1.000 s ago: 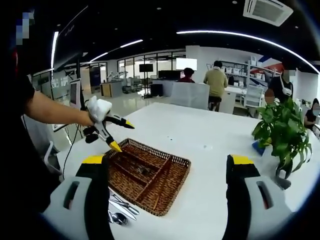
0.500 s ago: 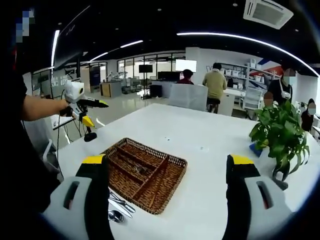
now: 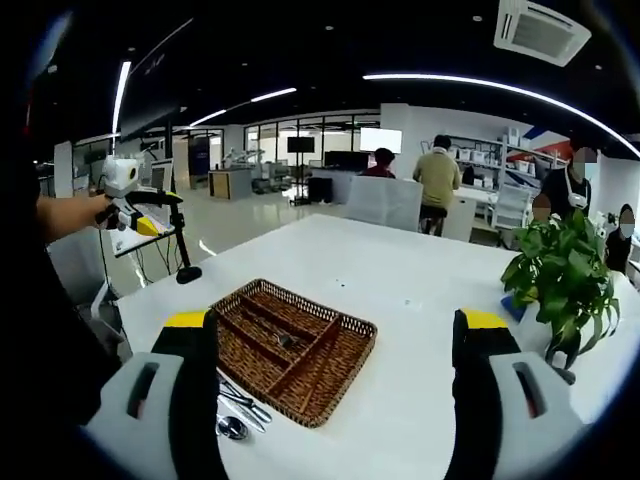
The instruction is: Arrange the knives, forks, and spoons in their matching storage slots by inserting each utensil handle-first until every utensil is classified and aligned in the correct compartment
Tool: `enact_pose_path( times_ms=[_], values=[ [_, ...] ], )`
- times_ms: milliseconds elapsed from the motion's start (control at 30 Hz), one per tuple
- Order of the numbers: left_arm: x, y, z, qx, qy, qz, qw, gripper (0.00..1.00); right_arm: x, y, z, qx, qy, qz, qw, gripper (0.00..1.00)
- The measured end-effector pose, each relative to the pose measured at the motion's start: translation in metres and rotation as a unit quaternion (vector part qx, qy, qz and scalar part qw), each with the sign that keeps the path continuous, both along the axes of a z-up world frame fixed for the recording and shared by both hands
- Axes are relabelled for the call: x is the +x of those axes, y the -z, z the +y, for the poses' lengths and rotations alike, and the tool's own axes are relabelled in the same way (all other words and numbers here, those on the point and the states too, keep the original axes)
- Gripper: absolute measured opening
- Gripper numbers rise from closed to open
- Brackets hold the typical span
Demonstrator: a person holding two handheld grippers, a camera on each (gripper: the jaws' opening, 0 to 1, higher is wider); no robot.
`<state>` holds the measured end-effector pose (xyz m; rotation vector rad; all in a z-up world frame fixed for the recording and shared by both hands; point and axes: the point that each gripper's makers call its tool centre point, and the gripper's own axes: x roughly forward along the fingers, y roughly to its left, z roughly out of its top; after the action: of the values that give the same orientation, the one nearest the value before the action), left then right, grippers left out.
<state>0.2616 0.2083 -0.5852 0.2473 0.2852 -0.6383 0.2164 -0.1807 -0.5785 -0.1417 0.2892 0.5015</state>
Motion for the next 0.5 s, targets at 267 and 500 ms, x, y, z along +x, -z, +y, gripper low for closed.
enact_pose_path(
  times_ms=[267, 500],
  values=[
    [-0.041, -0.002, 0.019, 0.008, -0.038, -0.011, 0.9992, 1.0, -0.014, 0.002, 0.0, 0.002, -0.021, -0.005, 0.9998, 1.0],
    [-0.073, -0.003, 0.027, 0.011, -0.066, -0.018, 0.9976, 1.0, -0.029, 0.013, -0.011, 0.002, -0.034, -0.003, 0.9994, 1.0]
  ],
)
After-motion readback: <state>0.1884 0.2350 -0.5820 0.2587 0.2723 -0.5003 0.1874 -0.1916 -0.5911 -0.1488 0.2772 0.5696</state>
